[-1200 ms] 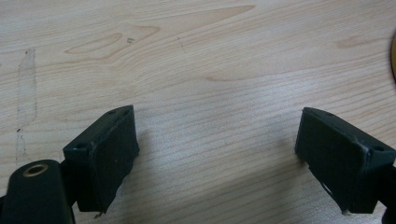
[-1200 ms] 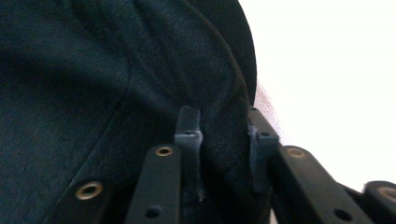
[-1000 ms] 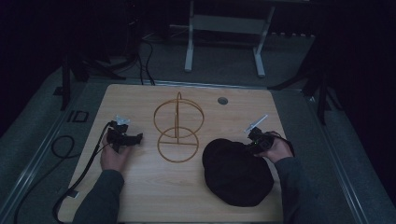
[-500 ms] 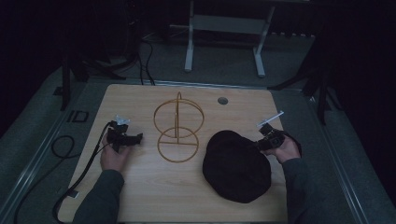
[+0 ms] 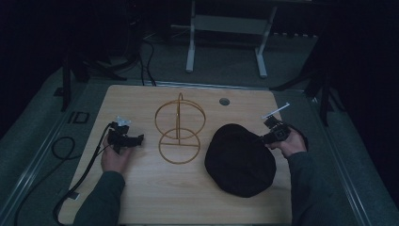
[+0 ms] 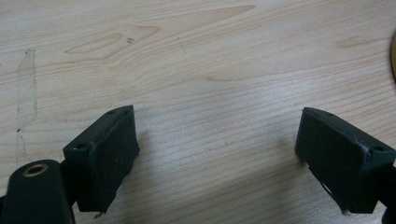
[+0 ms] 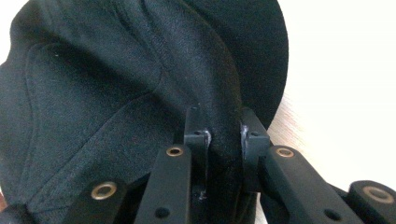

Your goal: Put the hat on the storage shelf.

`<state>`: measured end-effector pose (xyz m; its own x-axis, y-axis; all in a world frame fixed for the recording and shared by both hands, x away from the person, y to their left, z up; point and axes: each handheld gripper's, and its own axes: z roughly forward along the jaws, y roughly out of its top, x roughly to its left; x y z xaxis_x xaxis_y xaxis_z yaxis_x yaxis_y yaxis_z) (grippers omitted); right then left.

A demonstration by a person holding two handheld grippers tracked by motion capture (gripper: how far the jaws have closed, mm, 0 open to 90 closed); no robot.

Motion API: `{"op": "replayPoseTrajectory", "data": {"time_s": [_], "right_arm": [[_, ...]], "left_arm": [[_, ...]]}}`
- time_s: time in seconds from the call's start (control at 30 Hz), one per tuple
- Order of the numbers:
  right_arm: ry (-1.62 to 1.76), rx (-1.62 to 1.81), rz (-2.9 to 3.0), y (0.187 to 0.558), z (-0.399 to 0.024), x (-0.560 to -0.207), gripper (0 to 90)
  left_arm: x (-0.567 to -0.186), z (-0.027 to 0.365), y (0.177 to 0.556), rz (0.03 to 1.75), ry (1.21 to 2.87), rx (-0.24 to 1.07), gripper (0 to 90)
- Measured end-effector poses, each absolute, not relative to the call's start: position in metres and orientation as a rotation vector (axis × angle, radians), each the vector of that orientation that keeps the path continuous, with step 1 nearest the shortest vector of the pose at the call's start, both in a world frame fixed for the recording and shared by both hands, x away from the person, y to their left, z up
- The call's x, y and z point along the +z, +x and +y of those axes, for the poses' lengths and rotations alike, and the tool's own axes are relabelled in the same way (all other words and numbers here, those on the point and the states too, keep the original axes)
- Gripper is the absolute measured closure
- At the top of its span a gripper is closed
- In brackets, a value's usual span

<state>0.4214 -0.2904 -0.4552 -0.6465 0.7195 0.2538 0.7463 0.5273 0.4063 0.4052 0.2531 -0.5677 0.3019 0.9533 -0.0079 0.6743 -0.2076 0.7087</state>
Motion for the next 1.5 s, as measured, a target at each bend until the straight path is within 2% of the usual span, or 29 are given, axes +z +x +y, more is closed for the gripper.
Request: {"op": "replayPoseTrajectory", "data": {"time_s": [0.53,1.5], "right_arm": [[-1.357,-0.807,-2.643,0.442,-0.286,-0.430,78.1],[-1.414,-0.877,-2.634,0.446,-0.296,-0.371,78.0]], "left_arm": [[-0.568,0.253,0.406,1.448,1.960,0.595,13.4],[-0.568,0.253,0.406,1.449,1.957,0.596,13.5]]}}
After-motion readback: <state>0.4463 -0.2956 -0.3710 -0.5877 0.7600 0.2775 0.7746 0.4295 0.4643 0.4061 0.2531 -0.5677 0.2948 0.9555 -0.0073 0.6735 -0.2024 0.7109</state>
